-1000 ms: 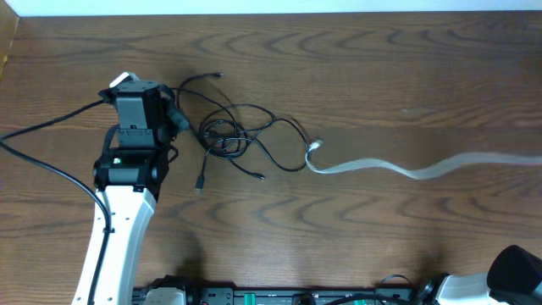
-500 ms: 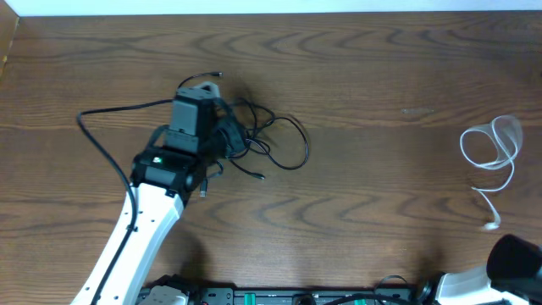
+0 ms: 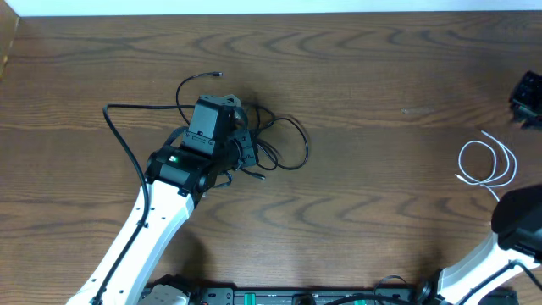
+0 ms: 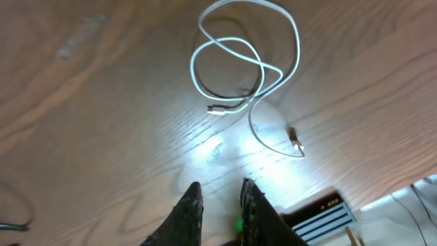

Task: Untangle cables
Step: 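Release the white cable at the right side and hold the left gripper on black cables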

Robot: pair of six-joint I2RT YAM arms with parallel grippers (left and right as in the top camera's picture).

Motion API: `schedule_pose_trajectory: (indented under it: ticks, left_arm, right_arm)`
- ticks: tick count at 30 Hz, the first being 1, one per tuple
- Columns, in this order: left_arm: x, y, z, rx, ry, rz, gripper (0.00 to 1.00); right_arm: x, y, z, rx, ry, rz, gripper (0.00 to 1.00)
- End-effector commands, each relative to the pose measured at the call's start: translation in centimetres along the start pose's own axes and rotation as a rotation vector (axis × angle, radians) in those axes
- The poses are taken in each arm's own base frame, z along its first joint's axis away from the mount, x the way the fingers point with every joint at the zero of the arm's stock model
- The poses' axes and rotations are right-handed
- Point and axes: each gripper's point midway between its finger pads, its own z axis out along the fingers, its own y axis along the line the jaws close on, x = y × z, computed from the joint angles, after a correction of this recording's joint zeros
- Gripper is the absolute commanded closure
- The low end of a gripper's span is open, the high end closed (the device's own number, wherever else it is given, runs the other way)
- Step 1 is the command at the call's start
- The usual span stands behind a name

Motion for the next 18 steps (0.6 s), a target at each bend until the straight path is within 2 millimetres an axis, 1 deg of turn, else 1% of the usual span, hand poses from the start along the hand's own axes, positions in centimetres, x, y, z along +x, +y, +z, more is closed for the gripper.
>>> schedule_pose_trajectory:
  ticks: [1,3,6,8,9,10,11,13,15,16,18]
  left_arm:
    - [0.1,-0.1,0.1,0.001,0.008,0.025,0.93]
    - [0.1,-0.1,0.1,0.001,0.009,0.025,0.93]
    - [0.1,0.0,0.1,0.0,0.011,0.024,0.93]
    - [0.2,0.0,0.1,-0.002,0.014,0.024,0.93]
    - [0.2,0.0,0.1,-0.003,0.015,0.023,0.93]
    - [0.2,0.0,0.1,-0.003,0.015,0.023,0.93]
    - [0.2,0.0,0.1,-0.003,0.015,0.023,0.93]
    - [0.3,0.1,0.1,-0.004,0.017,0.023,0.92]
    - [0.3,0.1,0.1,-0.005,0.019,0.026,0.92]
    - [0.3,0.1,0.1,-0.005,0.02,0.031,0.93]
    - [0.4,0.1,0.1,-0.007,0.022,0.03,0.93]
  right_arm:
    - [0.5,-0.3,2.2,0.042,0.071,0.004,0.85]
    - [0.8,-0.3,3.2,0.044,0.091,0.003,0.88]
    - [1.9,0.2,3.9,0.006,0.118,-0.05,0.88]
    - [3.3,0.6,4.1,-0.04,0.114,-0.053,0.87]
    - [3.5,0.7,4.1,-0.049,0.107,-0.052,0.87]
    - [4.5,0.8,4.3,-0.07,0.082,-0.049,0.86]
    - [4.9,0.7,4.4,-0.076,0.064,-0.044,0.84]
    - [6.0,0.2,4.8,-0.084,0.001,-0.029,0.78]
    - [6.5,-0.3,5.2,-0.079,-0.054,-0.024,0.73]
    - [6.7,-0.6,5.4,-0.078,-0.091,-0.02,0.61]
    - [6.8,-1.0,5.8,-0.078,-0.136,-0.01,0.52]
